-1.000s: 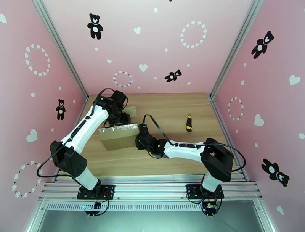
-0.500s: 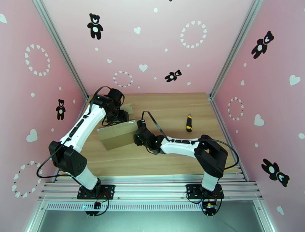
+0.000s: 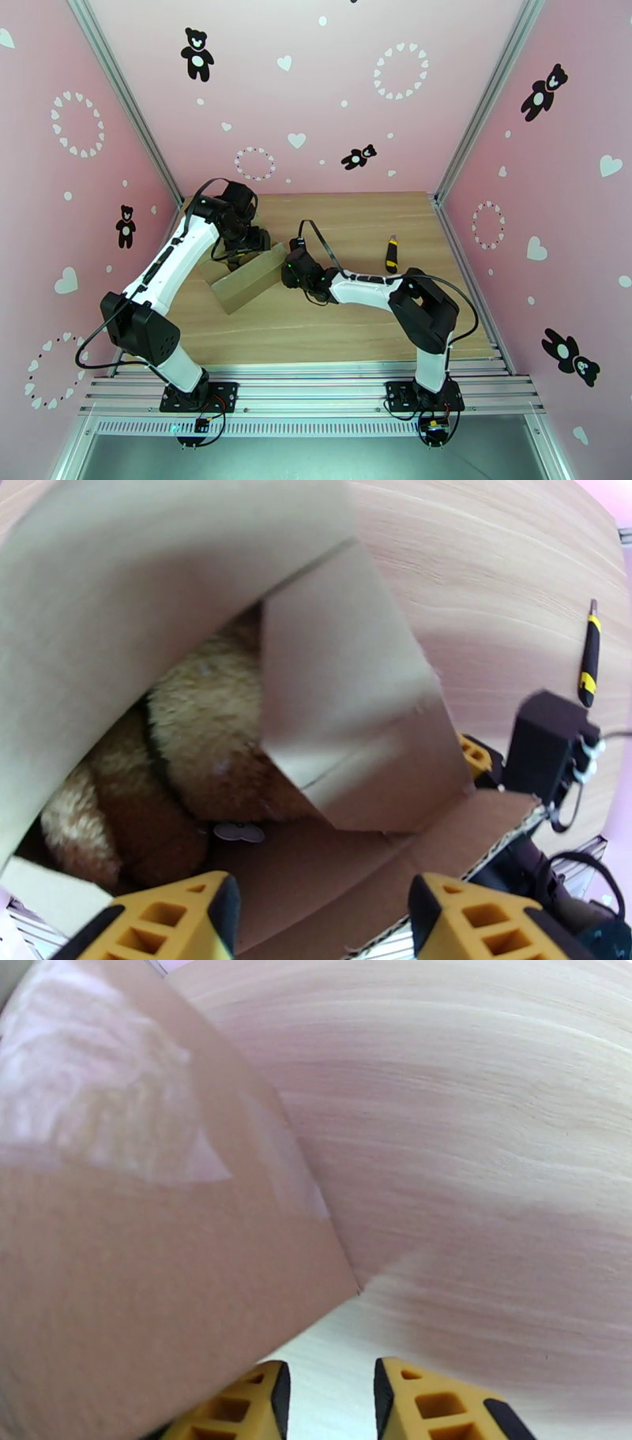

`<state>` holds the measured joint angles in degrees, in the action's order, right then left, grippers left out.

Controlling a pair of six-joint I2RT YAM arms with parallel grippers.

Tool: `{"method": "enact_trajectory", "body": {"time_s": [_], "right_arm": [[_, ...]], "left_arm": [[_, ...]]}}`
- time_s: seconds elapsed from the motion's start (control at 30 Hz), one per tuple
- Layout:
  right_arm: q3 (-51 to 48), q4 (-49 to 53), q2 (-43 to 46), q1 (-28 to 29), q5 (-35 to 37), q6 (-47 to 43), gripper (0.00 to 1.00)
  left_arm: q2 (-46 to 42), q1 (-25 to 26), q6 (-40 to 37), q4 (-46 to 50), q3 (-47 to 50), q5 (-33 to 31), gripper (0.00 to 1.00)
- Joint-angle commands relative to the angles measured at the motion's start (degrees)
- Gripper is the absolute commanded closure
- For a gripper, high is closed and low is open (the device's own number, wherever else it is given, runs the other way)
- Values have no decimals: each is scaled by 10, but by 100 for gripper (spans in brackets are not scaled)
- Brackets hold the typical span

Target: Unpack the express box

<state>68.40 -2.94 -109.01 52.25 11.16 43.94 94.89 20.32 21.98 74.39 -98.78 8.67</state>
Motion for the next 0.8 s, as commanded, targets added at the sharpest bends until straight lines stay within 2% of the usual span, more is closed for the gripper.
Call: {"method": "enact_trajectory", "body": {"time_s": [0.0,0.4,0.57,0.77], "right_arm": [[32,-7,-16,-2,-5,1,66],[35,29,37,-18,-44,-12,62],[39,62,66,-30,-60,-29,57],[35,104,110,-50,-102,-78,46]], "left_arm": [[-6,-2,-13,20,3,32,37],[11,-24,-6,2,-15,54,37],[22,-27,-7,-5,-33,53,37],[38,-41,-9,7,-74,37,37]]}}
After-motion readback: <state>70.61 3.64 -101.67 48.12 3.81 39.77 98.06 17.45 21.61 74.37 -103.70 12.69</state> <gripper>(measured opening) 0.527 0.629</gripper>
